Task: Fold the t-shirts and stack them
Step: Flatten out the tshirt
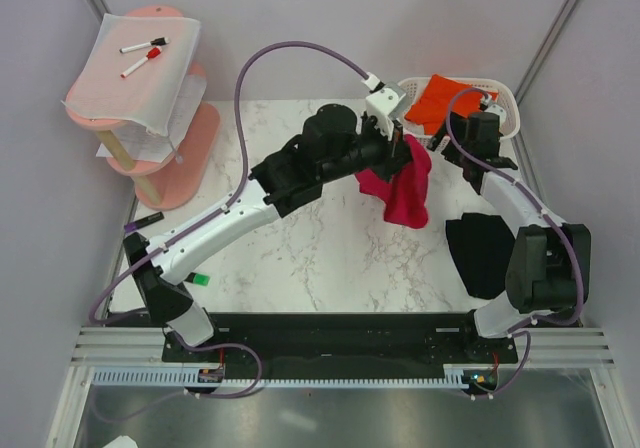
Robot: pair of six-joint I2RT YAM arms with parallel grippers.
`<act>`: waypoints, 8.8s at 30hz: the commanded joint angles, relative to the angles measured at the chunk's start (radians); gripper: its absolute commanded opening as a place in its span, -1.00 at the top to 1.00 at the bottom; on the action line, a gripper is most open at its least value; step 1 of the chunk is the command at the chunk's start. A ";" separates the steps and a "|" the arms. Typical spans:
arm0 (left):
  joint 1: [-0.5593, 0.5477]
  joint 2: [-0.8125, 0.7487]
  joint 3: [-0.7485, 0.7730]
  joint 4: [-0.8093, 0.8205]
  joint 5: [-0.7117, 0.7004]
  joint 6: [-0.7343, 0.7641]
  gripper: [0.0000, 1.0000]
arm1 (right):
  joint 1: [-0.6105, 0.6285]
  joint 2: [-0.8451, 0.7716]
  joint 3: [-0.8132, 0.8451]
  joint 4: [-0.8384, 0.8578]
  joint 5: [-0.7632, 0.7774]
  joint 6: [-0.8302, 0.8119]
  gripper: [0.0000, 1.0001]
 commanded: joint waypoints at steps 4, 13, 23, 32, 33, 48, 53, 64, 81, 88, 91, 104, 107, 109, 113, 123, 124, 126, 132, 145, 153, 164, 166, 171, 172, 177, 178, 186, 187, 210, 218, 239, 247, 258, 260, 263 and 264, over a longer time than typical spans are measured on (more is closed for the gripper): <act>-0.042 -0.081 0.207 -0.046 -0.268 0.106 0.96 | -0.050 -0.054 -0.056 -0.005 -0.026 -0.013 -0.95; 0.244 -0.282 -0.110 -0.116 -0.462 -0.079 0.96 | -0.051 -0.040 -0.065 0.024 -0.097 -0.006 -0.94; 0.451 -0.253 -0.437 -0.243 -0.579 -0.250 0.96 | 0.134 -0.010 -0.087 -0.055 -0.239 -0.064 -0.90; 0.493 -0.099 -0.333 -0.319 -0.596 -0.256 0.96 | 0.528 -0.088 -0.159 -0.207 -0.152 -0.082 -0.65; 0.499 -0.088 -0.322 -0.326 -0.593 -0.260 0.96 | 0.556 -0.111 -0.160 -0.224 -0.134 -0.082 -0.64; 0.554 0.009 -0.264 -0.352 -0.510 -0.274 0.96 | 0.938 0.081 -0.111 -0.243 0.132 -0.023 -0.54; 0.556 0.000 -0.271 -0.359 -0.510 -0.270 0.96 | 0.950 0.162 -0.079 -0.186 0.173 0.001 -0.53; 0.562 0.009 -0.282 -0.362 -0.512 -0.265 0.96 | 0.970 0.256 -0.018 -0.125 0.205 0.010 -0.44; 0.571 -0.054 -0.290 -0.386 -0.553 -0.250 0.96 | 0.981 0.065 -0.041 -0.275 0.721 0.042 1.00; 0.573 -0.202 -0.336 -0.417 -0.581 -0.244 0.96 | 0.980 -0.167 -0.071 -0.299 0.782 -0.044 1.00; 0.571 -0.279 -0.391 -0.425 -0.576 -0.247 0.96 | 0.978 -0.250 -0.073 -0.333 0.764 -0.099 1.00; 0.577 -0.448 -0.555 -0.514 -0.579 -0.323 0.96 | 0.826 -0.453 -0.221 -0.416 0.712 -0.147 1.00; 0.576 -0.390 -0.612 -0.507 -0.547 -0.375 0.96 | 0.794 -0.381 -0.284 -0.408 0.653 -0.095 1.00; 0.576 -0.338 -0.633 -0.506 -0.538 -0.392 0.96 | 0.779 -0.336 -0.313 -0.407 0.626 -0.053 1.00; 0.577 -0.282 -0.653 -0.503 -0.541 -0.418 0.96 | 0.757 -0.229 -0.317 -0.420 0.589 -0.015 1.00; 0.590 -0.325 -0.683 -0.535 -0.579 -0.437 -0.40 | 0.691 -0.235 -0.252 -0.477 0.630 -0.033 -0.41; 0.588 -0.330 -0.676 -0.537 -0.573 -0.434 -0.52 | 0.690 -0.229 -0.246 -0.467 0.641 -0.036 -0.54; 0.582 -0.341 -0.654 -0.535 -0.552 -0.434 -0.63 | 0.677 -0.214 -0.243 -0.421 0.647 -0.062 -0.59; 0.533 -0.315 -0.617 -0.465 -0.457 -0.388 -0.65 | 0.647 -0.083 -0.202 -0.286 0.598 -0.121 -0.58; 0.436 -0.080 -0.537 -0.291 -0.345 -0.294 -0.70 | 0.569 0.150 -0.067 -0.255 0.658 -0.157 -0.38; 0.418 0.105 -0.475 -0.236 -0.312 -0.288 -0.27 | 0.500 0.136 -0.024 -0.255 0.661 -0.200 -0.38; 0.418 0.009 -0.524 -0.271 -0.403 -0.276 0.96 | 0.374 0.276 0.041 -0.149 0.557 -0.199 0.90; 0.418 -0.023 -0.531 -0.303 -0.417 -0.267 0.96 | 0.357 0.322 0.087 -0.144 0.543 -0.205 1.00; 0.418 -0.087 -0.581 -0.421 -0.423 -0.308 0.96 | 0.292 0.378 0.185 -0.141 0.557 -0.211 1.00; 0.418 -0.097 -0.593 -0.435 -0.423 -0.319 0.96 | 0.283 0.385 0.200 -0.140 0.560 -0.213 1.00; 0.419 -0.149 -0.656 -0.546 -0.443 -0.409 0.96 | 0.220 0.427 0.292 -0.135 0.580 -0.225 1.00; 0.419 -0.153 -0.670 -0.579 -0.438 -0.420 0.96 | 0.208 0.435 0.306 -0.135 0.575 -0.229 0.96; 0.418 -0.224 -0.751 -0.725 -0.341 -0.515 0.96 | 0.177 0.454 0.357 -0.143 0.511 -0.217 0.32; 0.418 -0.235 -0.776 -0.740 -0.343 -0.521 0.96 | 0.176 0.443 0.352 -0.143 0.485 -0.217 0.07; 0.364 0.144 -0.328 -0.554 -0.378 -0.296 -0.50 | 0.153 0.221 0.134 -0.178 0.219 -0.128 -0.89; 0.263 0.222 -0.239 -0.544 -0.346 -0.264 -0.50 | 0.021 0.152 0.038 -0.181 -0.006 -0.023 -0.75; 0.229 0.322 -0.250 -0.546 -0.398 -0.277 -0.47 | -0.179 0.168 -0.211 0.078 -0.423 0.192 -0.43; 0.229 0.353 -0.258 -0.547 -0.400 -0.279 -0.45 | -0.179 0.130 -0.202 0.069 -0.407 0.194 -0.39; 0.229 0.373 -0.258 -0.547 -0.397 -0.277 -0.44 | -0.180 0.173 -0.168 0.058 -0.319 0.175 -0.37; 0.231 0.373 -0.259 -0.547 -0.400 -0.279 -0.44 | -0.180 0.175 -0.163 0.069 -0.312 0.177 -0.36; 0.229 0.376 -0.262 -0.549 -0.401 -0.279 -0.44 | -0.179 0.170 -0.140 0.060 -0.305 0.172 -0.34; 0.231 0.379 -0.264 -0.549 -0.401 -0.279 -0.44 | -0.179 0.167 -0.139 0.058 -0.302 0.172 -0.33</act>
